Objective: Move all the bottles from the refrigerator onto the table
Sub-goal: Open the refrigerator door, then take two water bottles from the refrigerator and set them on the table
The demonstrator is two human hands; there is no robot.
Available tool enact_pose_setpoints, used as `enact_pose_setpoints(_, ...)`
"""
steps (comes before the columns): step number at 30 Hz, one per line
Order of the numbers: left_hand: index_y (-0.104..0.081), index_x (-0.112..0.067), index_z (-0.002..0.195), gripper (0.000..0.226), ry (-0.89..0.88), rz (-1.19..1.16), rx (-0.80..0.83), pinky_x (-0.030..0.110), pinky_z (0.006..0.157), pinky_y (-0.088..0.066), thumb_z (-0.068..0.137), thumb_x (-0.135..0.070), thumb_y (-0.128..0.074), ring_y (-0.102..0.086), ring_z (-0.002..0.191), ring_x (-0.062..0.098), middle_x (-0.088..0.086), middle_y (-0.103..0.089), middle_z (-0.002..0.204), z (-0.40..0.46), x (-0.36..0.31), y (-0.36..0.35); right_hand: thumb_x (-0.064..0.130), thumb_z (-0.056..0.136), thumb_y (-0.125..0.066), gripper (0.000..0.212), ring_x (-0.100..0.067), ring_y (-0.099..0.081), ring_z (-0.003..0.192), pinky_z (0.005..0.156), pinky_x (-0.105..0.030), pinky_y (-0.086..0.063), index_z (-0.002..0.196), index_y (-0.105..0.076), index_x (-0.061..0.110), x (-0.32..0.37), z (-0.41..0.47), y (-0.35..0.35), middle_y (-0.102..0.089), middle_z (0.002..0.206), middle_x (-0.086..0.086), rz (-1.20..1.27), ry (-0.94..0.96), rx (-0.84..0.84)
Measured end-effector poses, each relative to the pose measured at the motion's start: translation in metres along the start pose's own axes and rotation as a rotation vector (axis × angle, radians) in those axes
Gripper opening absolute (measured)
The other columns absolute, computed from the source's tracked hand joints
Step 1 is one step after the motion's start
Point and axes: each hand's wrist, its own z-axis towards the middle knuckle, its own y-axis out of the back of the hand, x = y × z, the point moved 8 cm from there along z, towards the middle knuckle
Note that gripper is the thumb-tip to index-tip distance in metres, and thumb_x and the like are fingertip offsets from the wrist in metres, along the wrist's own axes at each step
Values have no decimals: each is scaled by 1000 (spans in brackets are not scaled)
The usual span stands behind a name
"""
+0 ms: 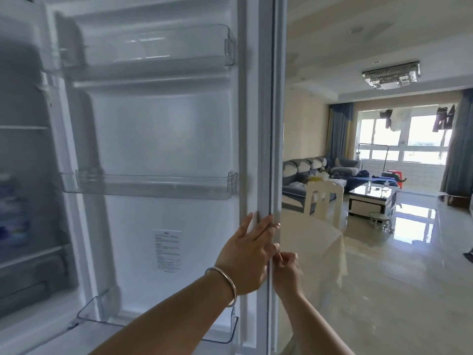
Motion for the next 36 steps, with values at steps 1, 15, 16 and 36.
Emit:
enact_pose_setpoints(1,-68,-28,108,42,-6,2,-8,49,111,-12,68,-42,-66,-35,139,26,6,-53,139,-2,-1,-1,23,98,-43,22,-26,-50,84,71,-30,-32,104,-53,4,0,0,0,-56,90,-11,-11,6,-2)
enact_pose_setpoints(15,-46,-16,137,49,99,-199,-38,39,118,-5,89,-21,-50,-12,147,21,9,-25,156,-24,1,14,15,90,-49,12,-28,-47,80,71,-32,-34,94,-55,5,30,-14,14,-60,103,-23,-205,137,-111)
enact_pose_setpoints(16,-51,-16,133,47,114,-212,-57,40,118,-11,87,-21,-54,-20,144,23,10,-33,152,-32,3,14,11,90,-48,10,-27,-45,79,70,-33,-34,92,-54,4,32,-16,11,-60,102,-24,-197,150,-97)
enact_pose_setpoints(36,-64,-21,87,17,483,-246,-463,23,51,-44,73,-18,-58,-58,68,18,-1,-62,82,-326,203,37,26,79,-44,18,-25,-45,67,65,-10,-33,88,-48,11,162,-264,-200,-46,82,-2,229,957,97)
